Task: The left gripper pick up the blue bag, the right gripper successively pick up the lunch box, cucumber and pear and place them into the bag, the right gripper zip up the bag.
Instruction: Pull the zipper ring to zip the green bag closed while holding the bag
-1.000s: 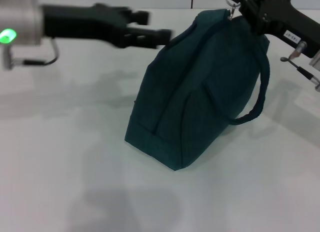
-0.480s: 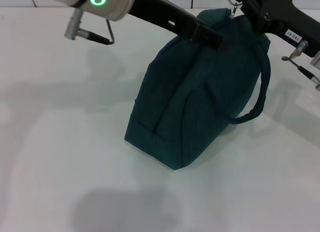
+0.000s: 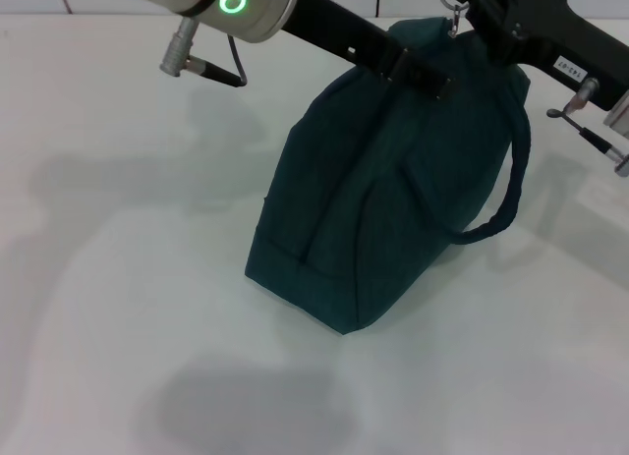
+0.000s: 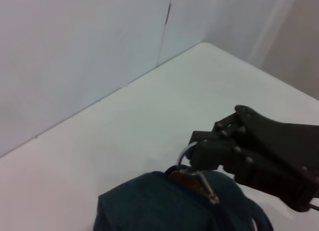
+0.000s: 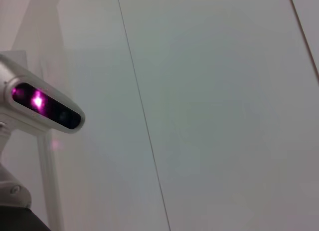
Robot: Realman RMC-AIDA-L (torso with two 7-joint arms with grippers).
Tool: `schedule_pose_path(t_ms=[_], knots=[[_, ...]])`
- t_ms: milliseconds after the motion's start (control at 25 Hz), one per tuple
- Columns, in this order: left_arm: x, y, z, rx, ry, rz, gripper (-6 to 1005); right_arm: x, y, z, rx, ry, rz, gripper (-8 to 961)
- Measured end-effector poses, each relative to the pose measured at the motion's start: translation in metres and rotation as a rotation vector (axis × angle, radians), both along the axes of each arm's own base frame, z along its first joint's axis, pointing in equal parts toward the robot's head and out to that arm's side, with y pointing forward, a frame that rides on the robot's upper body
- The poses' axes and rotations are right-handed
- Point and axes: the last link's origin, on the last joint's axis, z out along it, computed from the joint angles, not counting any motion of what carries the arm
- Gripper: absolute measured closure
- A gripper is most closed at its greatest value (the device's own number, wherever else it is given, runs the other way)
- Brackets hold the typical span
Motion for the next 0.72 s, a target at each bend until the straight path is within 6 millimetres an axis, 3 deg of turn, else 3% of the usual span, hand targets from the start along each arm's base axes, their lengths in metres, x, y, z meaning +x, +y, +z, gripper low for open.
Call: schedule_pose_path(t_ms=[480, 720], knots=[[-0.001, -0.003, -0.016, -0.012, 0.056, -0.038, 232, 0.001, 0.0, 0.0, -0.003, 0.002, -0.004, 945], [0.001, 0.0, -0.015, 0.005, 0.061, -0.05, 419, 0.0, 0.0, 0.0, -0.004, 0.003, -0.003, 944]])
